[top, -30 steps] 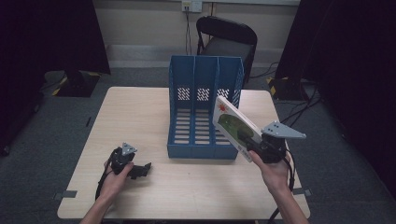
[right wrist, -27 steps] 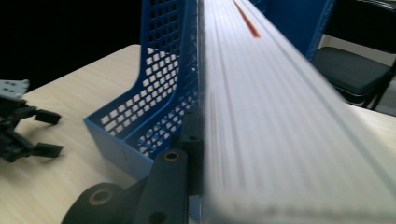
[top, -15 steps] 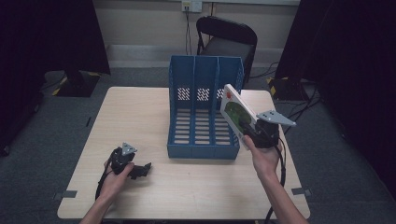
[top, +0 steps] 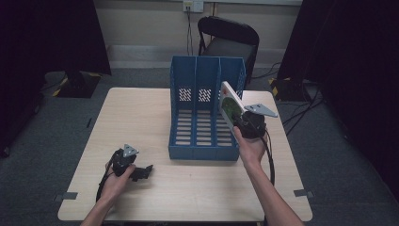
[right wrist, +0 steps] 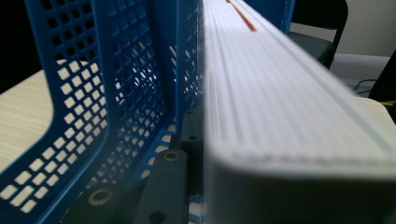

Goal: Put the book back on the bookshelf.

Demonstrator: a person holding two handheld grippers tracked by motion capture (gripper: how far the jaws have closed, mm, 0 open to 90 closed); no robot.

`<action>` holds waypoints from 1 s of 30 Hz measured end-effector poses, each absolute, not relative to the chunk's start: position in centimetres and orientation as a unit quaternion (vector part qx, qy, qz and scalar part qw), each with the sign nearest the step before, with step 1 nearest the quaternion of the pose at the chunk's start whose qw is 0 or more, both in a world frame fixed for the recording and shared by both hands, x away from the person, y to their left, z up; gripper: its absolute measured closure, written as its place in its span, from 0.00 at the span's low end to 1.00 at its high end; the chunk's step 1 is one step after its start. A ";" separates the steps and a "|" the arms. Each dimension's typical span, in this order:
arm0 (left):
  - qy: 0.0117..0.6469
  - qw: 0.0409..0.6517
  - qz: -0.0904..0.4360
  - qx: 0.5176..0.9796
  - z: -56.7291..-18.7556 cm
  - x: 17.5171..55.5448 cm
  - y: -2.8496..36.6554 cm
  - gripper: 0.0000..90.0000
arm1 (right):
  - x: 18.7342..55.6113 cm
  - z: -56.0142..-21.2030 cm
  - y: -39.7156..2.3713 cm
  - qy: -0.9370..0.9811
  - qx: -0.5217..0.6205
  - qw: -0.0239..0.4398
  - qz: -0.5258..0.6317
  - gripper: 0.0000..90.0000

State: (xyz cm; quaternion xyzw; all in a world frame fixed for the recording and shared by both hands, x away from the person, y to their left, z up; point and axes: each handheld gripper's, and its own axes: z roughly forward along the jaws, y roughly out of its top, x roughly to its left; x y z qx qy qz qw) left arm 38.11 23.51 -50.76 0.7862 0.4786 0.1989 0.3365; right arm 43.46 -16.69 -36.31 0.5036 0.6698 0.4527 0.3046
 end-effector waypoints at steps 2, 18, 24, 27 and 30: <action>0.479 0.337 0.199 0.786 -50.8 38.1 23.5 0.00 | 43.9 -36.8 -16.4 0.671 0.506 0.305 0.448 0.85; 0.478 0.336 0.198 0.787 -50.8 38.0 23.5 0.00 | 47.1 -40.6 -15.5 0.687 0.522 0.289 0.415 0.85; 0.477 0.336 0.198 0.787 -50.8 38.0 23.5 0.00 | 47.5 -41.1 -15.5 0.693 0.527 0.281 0.405 0.85; 0.477 0.336 0.198 0.787 -50.8 38.0 23.5 0.00 | 47.7 -41.3 -15.5 0.701 0.527 0.275 0.394 0.85; 0.477 0.337 0.198 0.787 -50.8 38.0 23.5 0.00 | 47.7 -41.4 -15.4 0.702 0.527 0.277 0.391 0.85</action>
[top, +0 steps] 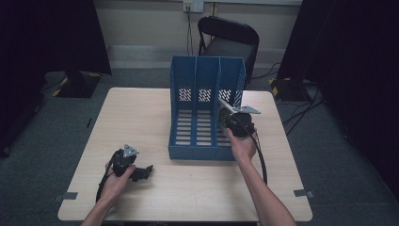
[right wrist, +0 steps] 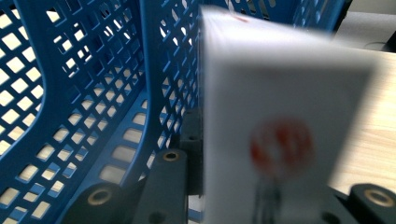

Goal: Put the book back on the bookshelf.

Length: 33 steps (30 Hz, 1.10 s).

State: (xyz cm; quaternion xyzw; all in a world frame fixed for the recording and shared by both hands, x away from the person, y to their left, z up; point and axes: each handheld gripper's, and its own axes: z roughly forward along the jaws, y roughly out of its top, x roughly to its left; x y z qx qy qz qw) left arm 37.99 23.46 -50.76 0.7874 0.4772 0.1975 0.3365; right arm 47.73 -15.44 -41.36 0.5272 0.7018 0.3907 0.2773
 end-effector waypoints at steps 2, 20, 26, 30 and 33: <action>0.477 0.337 0.197 0.788 -50.8 38.0 23.5 0.00 | 47.8 -41.3 -15.3 0.705 0.525 0.277 0.388 0.85; 0.477 0.336 0.197 0.788 -50.8 38.0 23.4 0.00 | 46.5 -42.1 -15.4 0.716 0.521 0.268 0.381 0.83; 0.476 0.336 0.197 0.788 -50.7 38.0 23.4 0.00 | 45.9 -42.8 -15.8 0.715 0.522 0.267 0.381 0.83; 0.476 0.336 0.196 0.789 -50.7 38.0 23.4 0.00 | 45.6 -43.2 -16.2 0.709 0.525 0.262 0.390 0.81; 0.476 0.336 0.196 0.789 -50.7 38.0 23.4 0.00 | 45.5 -43.5 -16.4 0.707 0.527 0.261 0.393 0.80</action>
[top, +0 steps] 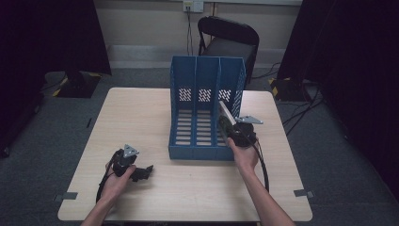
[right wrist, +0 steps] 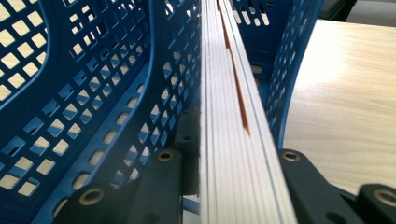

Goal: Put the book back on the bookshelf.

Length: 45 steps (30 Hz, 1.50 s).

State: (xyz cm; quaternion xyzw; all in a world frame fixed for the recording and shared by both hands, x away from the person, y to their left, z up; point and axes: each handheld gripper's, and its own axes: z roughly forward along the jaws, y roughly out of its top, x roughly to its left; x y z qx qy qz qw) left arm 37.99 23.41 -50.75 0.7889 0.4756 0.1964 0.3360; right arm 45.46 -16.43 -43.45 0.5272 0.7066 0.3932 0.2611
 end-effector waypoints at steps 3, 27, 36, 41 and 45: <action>0.475 0.336 0.196 0.789 -50.7 38.0 23.4 0.00 | 45.4 -43.7 -16.6 0.705 0.528 0.260 0.396 0.79; 0.474 0.337 0.196 0.790 -50.8 38.0 23.4 0.00 | 44.0 -44.8 -16.5 0.674 0.503 0.284 0.460 0.68; 0.474 0.337 0.196 0.789 -50.8 38.0 23.4 0.00 | 44.1 -44.6 -16.3 0.666 0.521 0.298 0.443 0.83; 0.472 0.337 0.197 0.791 -50.7 38.0 23.4 0.00 | 44.0 -44.6 -15.7 0.645 0.544 0.325 0.428 0.85; 0.472 0.337 0.196 0.791 -50.7 38.0 23.4 0.00 | 44.0 -44.7 -15.4 0.627 0.561 0.341 0.419 0.85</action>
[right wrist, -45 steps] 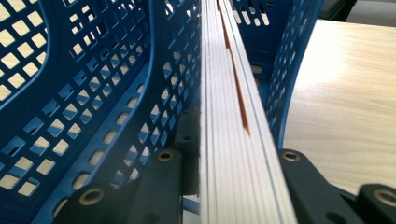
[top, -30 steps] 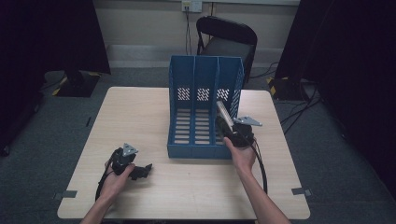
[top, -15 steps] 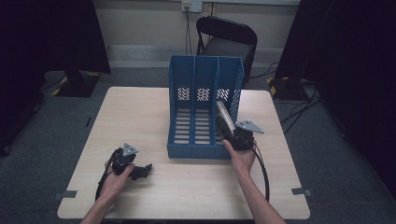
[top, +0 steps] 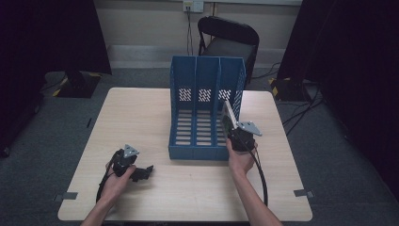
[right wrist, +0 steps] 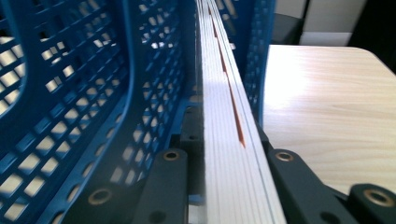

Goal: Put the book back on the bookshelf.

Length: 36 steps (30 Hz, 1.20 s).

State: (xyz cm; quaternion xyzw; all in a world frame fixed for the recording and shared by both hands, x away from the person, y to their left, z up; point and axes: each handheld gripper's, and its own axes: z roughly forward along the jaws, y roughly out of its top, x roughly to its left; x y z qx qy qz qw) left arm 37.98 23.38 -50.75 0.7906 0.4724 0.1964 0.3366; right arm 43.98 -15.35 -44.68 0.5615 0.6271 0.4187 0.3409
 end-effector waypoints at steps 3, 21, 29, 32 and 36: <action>0.473 0.337 0.196 0.790 -50.8 38.0 23.4 0.00 | 44.1 -44.6 -15.4 0.620 0.568 0.346 0.417 0.85; 0.470 0.335 0.196 0.793 -50.7 38.0 23.4 0.00 | 44.3 -44.2 -15.3 0.602 0.580 0.370 0.404 0.85; 0.470 0.335 0.196 0.792 -50.7 38.0 23.4 0.00 | 44.4 -43.8 -15.1 0.596 0.585 0.379 0.398 0.85; 0.470 0.336 0.196 0.792 -50.7 38.0 23.4 0.00 | 44.4 -43.6 -15.0 0.590 0.586 0.387 0.398 0.85; 0.467 0.334 0.196 0.795 -50.7 38.0 23.4 0.00 | 44.5 -43.6 -14.9 0.587 0.590 0.392 0.392 0.85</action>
